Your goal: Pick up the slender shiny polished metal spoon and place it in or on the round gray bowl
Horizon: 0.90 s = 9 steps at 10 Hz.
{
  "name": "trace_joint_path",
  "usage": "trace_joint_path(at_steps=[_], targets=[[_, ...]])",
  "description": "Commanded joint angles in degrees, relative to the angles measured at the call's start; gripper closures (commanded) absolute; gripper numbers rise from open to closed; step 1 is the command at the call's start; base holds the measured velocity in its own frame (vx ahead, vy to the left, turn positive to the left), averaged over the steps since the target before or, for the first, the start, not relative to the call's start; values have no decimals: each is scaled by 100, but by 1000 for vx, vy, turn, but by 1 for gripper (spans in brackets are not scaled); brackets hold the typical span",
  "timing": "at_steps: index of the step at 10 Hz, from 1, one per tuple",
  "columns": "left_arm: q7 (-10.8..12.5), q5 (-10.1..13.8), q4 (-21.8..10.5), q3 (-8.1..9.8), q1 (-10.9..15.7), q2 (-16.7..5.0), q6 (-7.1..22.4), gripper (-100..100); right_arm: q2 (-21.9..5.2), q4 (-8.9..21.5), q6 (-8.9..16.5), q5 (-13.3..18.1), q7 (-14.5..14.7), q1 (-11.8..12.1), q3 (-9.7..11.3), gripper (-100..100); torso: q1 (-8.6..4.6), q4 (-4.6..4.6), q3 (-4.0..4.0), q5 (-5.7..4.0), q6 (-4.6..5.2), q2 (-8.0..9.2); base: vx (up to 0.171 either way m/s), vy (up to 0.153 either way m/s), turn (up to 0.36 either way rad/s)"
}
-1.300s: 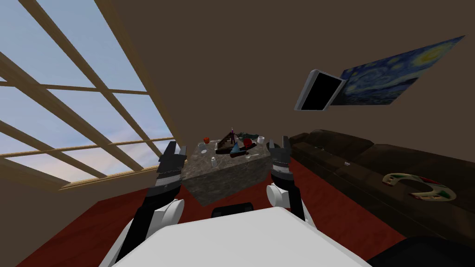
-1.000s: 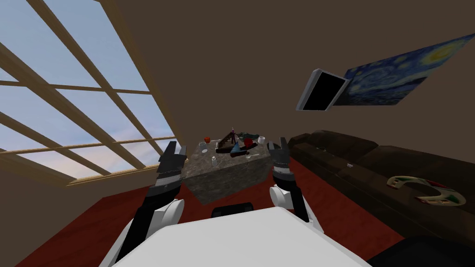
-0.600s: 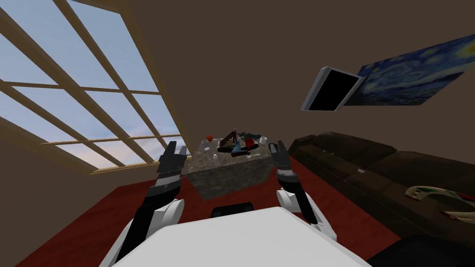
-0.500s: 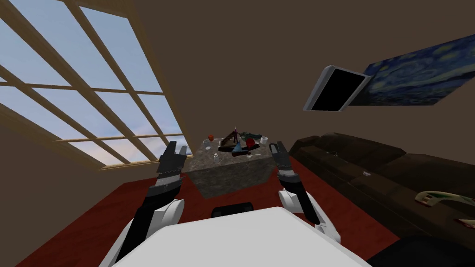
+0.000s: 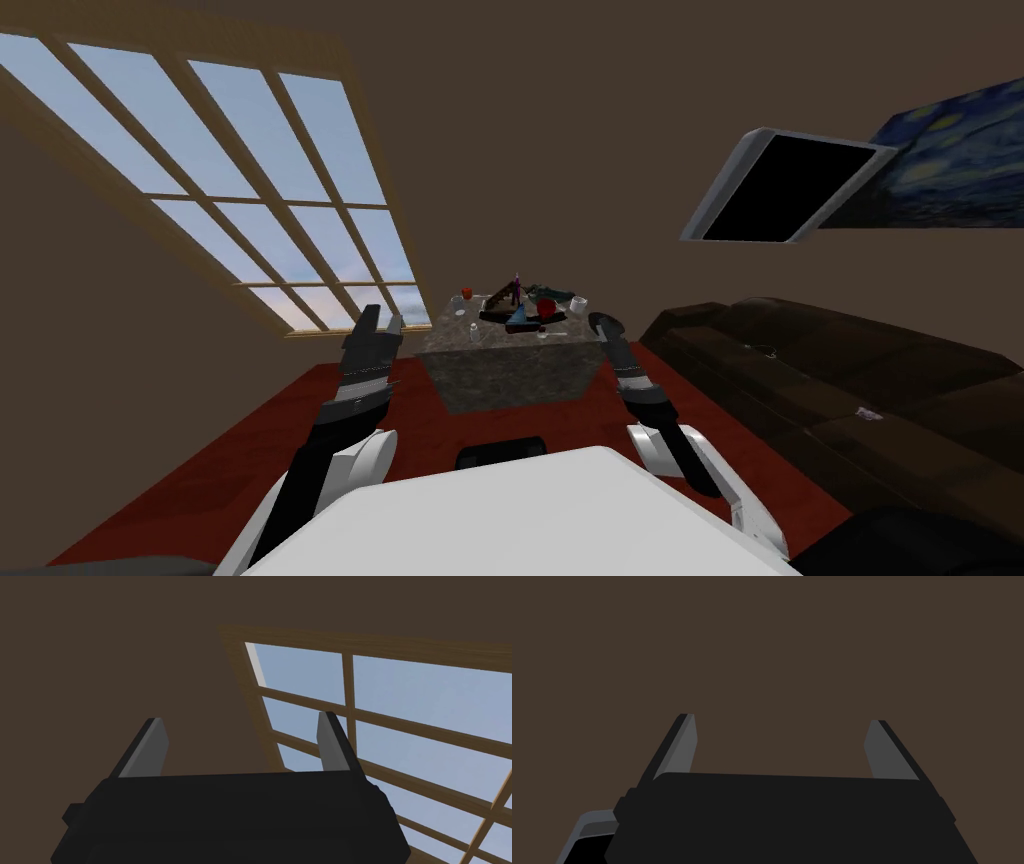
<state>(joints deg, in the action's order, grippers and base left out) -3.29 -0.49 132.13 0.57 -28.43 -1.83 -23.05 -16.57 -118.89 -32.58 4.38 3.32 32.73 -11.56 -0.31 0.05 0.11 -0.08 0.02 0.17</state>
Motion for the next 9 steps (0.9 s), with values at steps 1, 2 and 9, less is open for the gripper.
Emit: trace_joint_path(at_steps=[1, 2, 9], targets=[[0, 0, 0, 0, 0, 0, 0, 0, -132, 260, -67, 200, 56, 83, -187, -100, 0, 0, 0, 0, 0, 0, -47, -45, 214], [0, 0, 0, -1, 1, 0, 0, 0, -254, 444, -117, 375, 95, 174, -361, -100, 4, -1, -2, 1, -3, -3, -69, -53, 388], [0, 0, 0, 1, -1, 0, 0, 0, -909, 1600, -450, 1434, 345, 687, -1189, -100, 9, -2, -5, 2, 4, -8, -64, -29, 285]])
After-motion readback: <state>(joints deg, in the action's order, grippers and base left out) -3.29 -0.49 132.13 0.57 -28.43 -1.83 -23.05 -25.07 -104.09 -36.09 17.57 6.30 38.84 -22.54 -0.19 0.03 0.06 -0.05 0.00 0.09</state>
